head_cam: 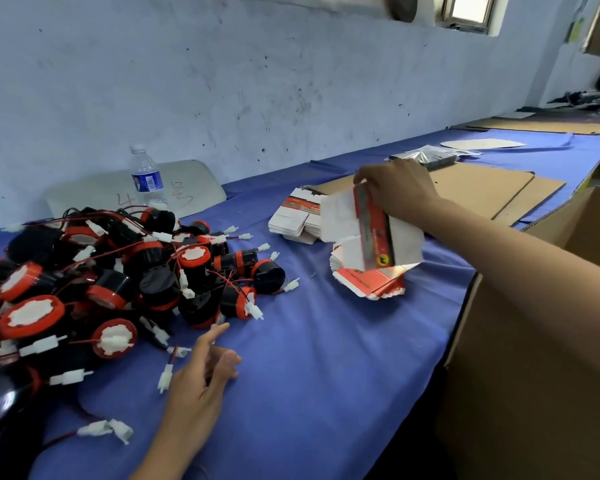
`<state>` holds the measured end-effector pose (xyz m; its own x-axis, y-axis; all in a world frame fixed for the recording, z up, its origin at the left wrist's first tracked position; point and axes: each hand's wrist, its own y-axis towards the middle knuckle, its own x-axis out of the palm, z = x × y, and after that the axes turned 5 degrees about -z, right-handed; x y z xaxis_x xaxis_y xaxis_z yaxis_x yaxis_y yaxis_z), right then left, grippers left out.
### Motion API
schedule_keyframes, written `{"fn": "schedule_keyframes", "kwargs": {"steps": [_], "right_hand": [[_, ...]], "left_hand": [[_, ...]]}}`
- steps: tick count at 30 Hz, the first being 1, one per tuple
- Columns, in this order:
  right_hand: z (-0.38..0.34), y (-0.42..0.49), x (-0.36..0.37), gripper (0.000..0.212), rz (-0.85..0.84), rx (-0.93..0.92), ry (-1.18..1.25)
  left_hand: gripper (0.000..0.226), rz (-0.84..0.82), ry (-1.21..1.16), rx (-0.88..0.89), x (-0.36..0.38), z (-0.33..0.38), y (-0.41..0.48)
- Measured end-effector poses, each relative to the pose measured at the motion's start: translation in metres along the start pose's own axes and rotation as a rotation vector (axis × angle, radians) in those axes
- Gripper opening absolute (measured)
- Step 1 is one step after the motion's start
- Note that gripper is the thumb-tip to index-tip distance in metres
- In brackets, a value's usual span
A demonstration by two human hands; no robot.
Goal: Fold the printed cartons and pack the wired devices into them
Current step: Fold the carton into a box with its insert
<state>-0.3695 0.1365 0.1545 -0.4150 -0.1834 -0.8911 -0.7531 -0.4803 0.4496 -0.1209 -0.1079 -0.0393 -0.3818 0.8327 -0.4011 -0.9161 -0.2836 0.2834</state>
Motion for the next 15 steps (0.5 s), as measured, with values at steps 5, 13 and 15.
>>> {"fn": "schedule_keyframes", "kwargs": {"steps": [5,13,15], "right_hand": [[-0.062,-0.020,0.025,0.034,-0.186,0.163,0.651],[-0.199,-0.083,0.099,0.026,-0.074,0.138,1.148],[-0.215,-0.093,0.106,0.016,-0.034,0.152,1.377]], "left_hand": [[0.066,0.011,-0.095,-0.010,-0.001,0.005,-0.002],[0.047,0.239,-0.299,0.020,-0.006,0.019,-0.003],[0.048,0.271,-0.284,0.015,-0.011,0.020,-0.004]]}}
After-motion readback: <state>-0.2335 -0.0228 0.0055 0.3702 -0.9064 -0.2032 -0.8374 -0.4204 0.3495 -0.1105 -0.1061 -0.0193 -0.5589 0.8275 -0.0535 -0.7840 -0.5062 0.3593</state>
